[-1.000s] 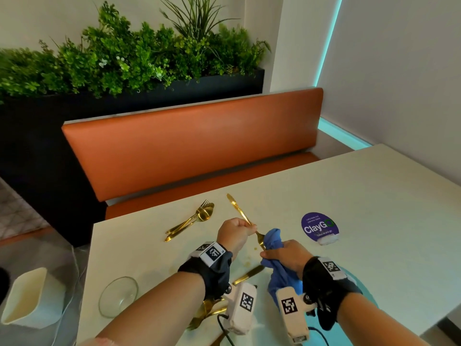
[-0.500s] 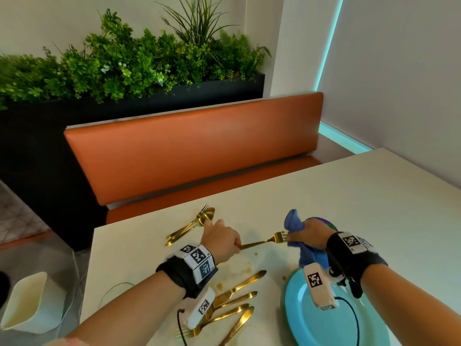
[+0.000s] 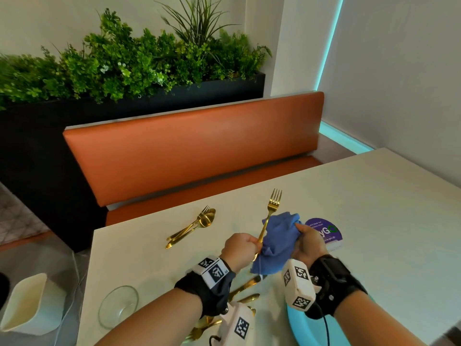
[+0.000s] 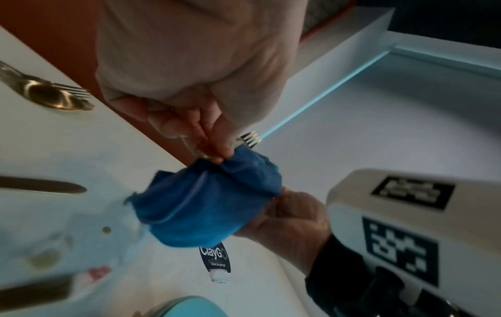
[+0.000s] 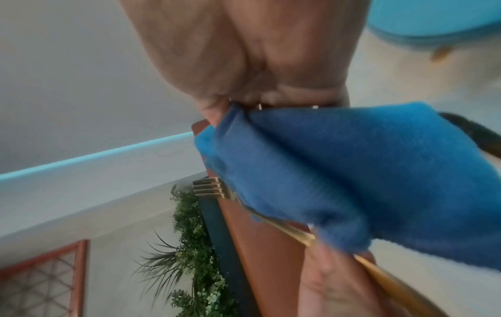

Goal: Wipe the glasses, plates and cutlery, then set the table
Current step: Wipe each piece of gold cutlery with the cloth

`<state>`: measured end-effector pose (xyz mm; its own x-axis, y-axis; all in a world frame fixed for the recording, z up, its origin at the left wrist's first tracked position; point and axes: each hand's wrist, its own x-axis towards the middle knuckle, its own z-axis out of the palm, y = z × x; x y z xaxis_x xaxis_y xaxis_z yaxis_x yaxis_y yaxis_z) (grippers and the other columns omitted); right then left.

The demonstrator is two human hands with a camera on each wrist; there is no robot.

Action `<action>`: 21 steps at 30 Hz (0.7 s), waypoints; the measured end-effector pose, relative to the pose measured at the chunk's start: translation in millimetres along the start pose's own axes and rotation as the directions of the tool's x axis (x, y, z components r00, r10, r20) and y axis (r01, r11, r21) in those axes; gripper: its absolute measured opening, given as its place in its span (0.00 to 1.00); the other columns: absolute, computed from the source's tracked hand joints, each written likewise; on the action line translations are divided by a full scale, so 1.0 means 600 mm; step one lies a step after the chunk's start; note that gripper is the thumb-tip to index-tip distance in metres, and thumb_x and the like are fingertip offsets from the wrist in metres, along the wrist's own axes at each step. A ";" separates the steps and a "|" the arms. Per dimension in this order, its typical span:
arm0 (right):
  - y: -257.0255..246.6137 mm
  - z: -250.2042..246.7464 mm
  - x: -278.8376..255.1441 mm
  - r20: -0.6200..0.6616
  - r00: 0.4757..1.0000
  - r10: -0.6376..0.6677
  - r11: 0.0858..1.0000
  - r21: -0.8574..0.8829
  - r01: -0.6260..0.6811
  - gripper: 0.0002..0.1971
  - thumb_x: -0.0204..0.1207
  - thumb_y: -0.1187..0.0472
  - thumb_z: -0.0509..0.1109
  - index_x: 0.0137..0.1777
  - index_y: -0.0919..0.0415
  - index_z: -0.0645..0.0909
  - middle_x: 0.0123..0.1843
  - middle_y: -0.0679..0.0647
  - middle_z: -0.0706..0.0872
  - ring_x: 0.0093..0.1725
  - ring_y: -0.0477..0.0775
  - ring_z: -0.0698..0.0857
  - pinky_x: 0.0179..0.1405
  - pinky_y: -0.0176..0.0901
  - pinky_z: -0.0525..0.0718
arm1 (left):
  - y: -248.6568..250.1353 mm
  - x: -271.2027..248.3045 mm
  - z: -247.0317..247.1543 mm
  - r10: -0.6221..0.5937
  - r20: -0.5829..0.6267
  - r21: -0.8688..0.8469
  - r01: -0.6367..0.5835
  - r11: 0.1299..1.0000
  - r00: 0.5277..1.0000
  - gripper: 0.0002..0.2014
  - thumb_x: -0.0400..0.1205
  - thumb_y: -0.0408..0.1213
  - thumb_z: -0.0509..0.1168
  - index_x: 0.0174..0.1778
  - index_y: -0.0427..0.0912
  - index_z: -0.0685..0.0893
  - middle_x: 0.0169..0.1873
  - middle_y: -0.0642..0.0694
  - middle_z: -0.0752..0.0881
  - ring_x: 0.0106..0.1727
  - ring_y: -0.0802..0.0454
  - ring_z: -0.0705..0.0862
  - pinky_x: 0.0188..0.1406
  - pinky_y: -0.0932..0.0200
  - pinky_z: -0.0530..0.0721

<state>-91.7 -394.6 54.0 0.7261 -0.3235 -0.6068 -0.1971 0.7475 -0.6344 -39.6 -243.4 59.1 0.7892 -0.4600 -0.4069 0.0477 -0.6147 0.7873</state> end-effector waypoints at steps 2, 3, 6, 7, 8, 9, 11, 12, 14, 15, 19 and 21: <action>0.005 0.007 -0.001 0.069 0.997 0.026 0.999 0.037 -0.029 0.19 0.83 0.53 0.51 0.58 0.64 0.78 0.42 0.65 0.91 0.48 0.65 0.86 0.41 0.55 0.87 | 0.001 0.005 0.005 0.014 -0.035 0.017 -0.014 1.000 0.999 0.09 0.81 0.38 0.62 0.38 0.46 0.85 0.41 0.42 0.86 0.49 0.43 0.83 0.54 0.52 0.82; 0.008 0.012 -0.004 0.084 0.996 0.031 0.999 0.036 -0.034 0.18 0.83 0.52 0.52 0.58 0.63 0.78 0.43 0.65 0.91 0.50 0.65 0.84 0.43 0.57 0.86 | 0.002 0.006 0.007 0.022 -0.052 0.043 -0.020 0.999 0.998 0.10 0.81 0.39 0.61 0.34 0.47 0.83 0.39 0.44 0.85 0.48 0.43 0.83 0.53 0.51 0.82; 0.016 0.021 -0.013 0.116 0.992 0.041 0.999 0.001 -0.041 0.19 0.83 0.51 0.50 0.54 0.62 0.80 0.45 0.63 0.88 0.50 0.62 0.82 0.46 0.56 0.83 | 0.003 0.007 0.008 0.056 -0.104 0.167 -0.038 0.985 0.993 0.12 0.83 0.38 0.57 0.33 0.46 0.79 0.43 0.41 0.84 0.55 0.40 0.84 0.54 0.51 0.81; 0.019 0.024 -0.016 0.122 0.992 0.041 0.999 -0.004 -0.041 0.19 0.81 0.52 0.51 0.53 0.62 0.80 0.44 0.62 0.87 0.48 0.61 0.82 0.47 0.54 0.80 | 0.004 0.006 0.006 0.068 -0.121 0.194 -0.044 0.980 0.990 0.11 0.84 0.37 0.56 0.39 0.43 0.82 0.48 0.39 0.85 0.57 0.40 0.83 0.56 0.51 0.81; 0.022 0.027 -0.019 0.128 0.991 0.044 0.999 -0.007 -0.044 0.17 0.78 0.54 0.54 0.52 0.63 0.80 0.44 0.62 0.87 0.48 0.60 0.81 0.48 0.54 0.78 | 0.004 0.005 0.004 0.086 -0.136 0.214 -0.056 0.975 0.987 0.12 0.84 0.36 0.55 0.47 0.40 0.83 0.52 0.37 0.86 0.58 0.39 0.83 0.57 0.51 0.80; 0.024 0.031 -0.022 0.128 0.991 0.045 0.999 -0.018 -0.043 0.16 0.75 0.56 0.55 0.51 0.65 0.80 0.44 0.62 0.86 0.47 0.60 0.81 0.48 0.53 0.78 | 0.004 0.003 0.002 0.107 -0.136 0.235 -0.072 0.969 0.985 0.13 0.85 0.37 0.54 0.52 0.37 0.83 0.55 0.37 0.85 0.59 0.38 0.83 0.58 0.50 0.80; 0.028 0.043 -0.018 0.057 0.998 0.027 0.997 -0.072 -0.023 0.14 0.80 0.61 0.54 0.54 0.67 0.78 0.47 0.64 0.83 0.48 0.60 0.80 0.49 0.51 0.81 | 0.007 -0.005 0.003 0.145 -0.111 0.265 -0.112 0.958 0.983 0.13 0.85 0.37 0.53 0.49 0.38 0.82 0.54 0.36 0.85 0.58 0.37 0.83 0.57 0.49 0.79; 0.030 0.049 -0.015 0.009 1.000 0.017 0.995 -0.100 -0.016 0.14 0.83 0.61 0.54 0.59 0.68 0.77 0.53 0.66 0.82 0.53 0.62 0.81 0.55 0.52 0.81 | 0.008 -0.009 0.006 0.160 -0.087 0.266 -0.132 0.955 0.983 0.13 0.85 0.38 0.53 0.41 0.41 0.81 0.51 0.35 0.85 0.57 0.36 0.83 0.54 0.49 0.79; 0.033 0.060 -0.004 -0.094 0.995 -0.022 0.988 -0.156 0.007 0.18 0.83 0.61 0.61 0.68 0.70 0.74 0.64 0.67 0.80 0.60 0.66 0.80 0.62 0.58 0.78 | 0.005 -0.012 0.016 0.161 -0.045 0.229 -0.146 0.962 0.986 0.14 0.82 0.39 0.53 0.28 0.47 0.69 0.44 0.33 0.83 0.54 0.33 0.82 0.45 0.50 0.77; 0.033 0.065 0.000 -0.134 0.990 -0.044 0.982 -0.190 0.018 0.19 0.81 0.61 0.64 0.68 0.71 0.74 0.64 0.67 0.80 0.57 0.67 0.80 0.57 0.59 0.79 | 0.004 -0.012 0.021 0.151 -0.041 0.201 -0.140 0.969 0.988 0.15 0.80 0.40 0.53 0.26 0.48 0.65 0.42 0.33 0.82 0.50 0.32 0.82 0.41 0.53 0.73; 0.026 0.077 0.009 -0.164 0.979 -0.123 0.968 -0.238 0.082 0.17 0.81 0.62 0.65 0.66 0.73 0.75 0.57 0.67 0.81 0.45 0.64 0.80 0.47 0.56 0.80 | 0.001 -0.016 0.026 0.156 -0.041 0.036 -0.155 0.987 0.987 0.10 0.83 0.35 0.56 0.35 0.45 0.73 0.33 0.47 0.77 0.42 0.46 0.75 0.43 0.58 0.70; 0.016 0.079 0.005 -0.155 0.978 -0.139 0.962 -0.256 0.096 0.12 0.82 0.63 0.62 0.59 0.72 0.75 0.47 0.65 0.82 0.37 0.64 0.80 0.51 0.58 0.79 | -0.005 -0.024 0.024 0.194 0.004 0.043 -0.194 0.980 0.981 0.07 0.84 0.38 0.58 0.47 0.44 0.81 0.42 0.46 0.83 0.47 0.47 0.79 0.47 0.59 0.74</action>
<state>-60.4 -361.0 68.9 0.6351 -0.5107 -0.5794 -0.2884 0.5391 -0.7913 -60.0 -244.4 55.9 0.7808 -0.5732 -0.2487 -0.1328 -0.5412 0.8303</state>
